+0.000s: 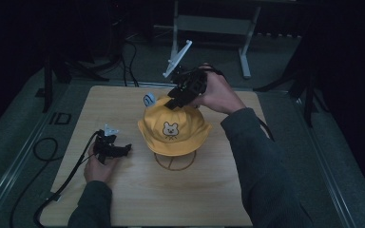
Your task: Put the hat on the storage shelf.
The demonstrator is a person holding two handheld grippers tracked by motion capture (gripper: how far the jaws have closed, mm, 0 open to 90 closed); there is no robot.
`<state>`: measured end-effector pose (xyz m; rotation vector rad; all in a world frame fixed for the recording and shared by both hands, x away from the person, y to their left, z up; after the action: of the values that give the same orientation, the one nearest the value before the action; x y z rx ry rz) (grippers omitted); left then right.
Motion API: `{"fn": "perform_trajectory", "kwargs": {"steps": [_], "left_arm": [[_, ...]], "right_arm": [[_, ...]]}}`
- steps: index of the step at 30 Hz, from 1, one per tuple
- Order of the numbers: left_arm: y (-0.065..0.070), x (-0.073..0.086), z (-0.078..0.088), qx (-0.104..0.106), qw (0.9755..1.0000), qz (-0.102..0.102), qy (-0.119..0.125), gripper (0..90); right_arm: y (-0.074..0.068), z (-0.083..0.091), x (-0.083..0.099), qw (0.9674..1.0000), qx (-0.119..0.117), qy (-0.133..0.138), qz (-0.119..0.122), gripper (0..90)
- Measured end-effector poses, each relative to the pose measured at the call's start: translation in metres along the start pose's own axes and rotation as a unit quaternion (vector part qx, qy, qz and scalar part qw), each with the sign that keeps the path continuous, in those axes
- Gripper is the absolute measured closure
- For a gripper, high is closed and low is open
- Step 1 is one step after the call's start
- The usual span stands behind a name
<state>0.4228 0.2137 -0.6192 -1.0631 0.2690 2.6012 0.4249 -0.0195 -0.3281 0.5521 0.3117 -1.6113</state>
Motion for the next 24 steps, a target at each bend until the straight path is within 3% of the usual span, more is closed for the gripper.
{"fn": "perform_trajectory", "kwargs": {"steps": [1, 5, 10, 17, 24], "left_arm": [[0.0, 0.0, 0.0, 0.0, 1.0, 0.0, 0.0, 12.5], [0.0, 0.0, 0.0, 0.0, 1.0, 0.0, 0.0, 12.5], [0.0, 0.0, 0.0, 0.0, 1.0, 0.0, 0.001, 12.5], [0.0, 0.0, 0.0, 0.0, 1.0, 0.0, 0.0, 12.5], [0.0, 0.0, 0.0, 0.001, 1.0, -0.001, 0.0, 12.5]], "right_arm": [[0.001, 0.007, -0.001, 0.9999, 0.002, 0.017, -0.001, 56.5], [0.002, 0.018, 0.001, 0.9993, 0.011, 0.036, 0.001, 73.2], [0.0, 0.019, 0.002, 0.9992, 0.016, 0.035, 0.003, 79.2], [-0.001, 0.014, 0.002, 0.9995, 0.018, 0.026, 0.007, 78.9], [0.002, 0.03, 0.01, 0.9974, 0.06, 0.038, 0.004, 67.5]]}}
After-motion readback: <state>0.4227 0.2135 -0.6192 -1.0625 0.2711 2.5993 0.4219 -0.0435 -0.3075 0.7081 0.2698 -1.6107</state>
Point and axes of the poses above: each handheld gripper's, and its own axes: z roughly backward along the jaws, x roughly out of its underside, y roughly to its right, the point moved 7 cm from there along -z, roughly forward along the jaws, and after that the axes turned 4 degrees about z, right-handed, at the moved point
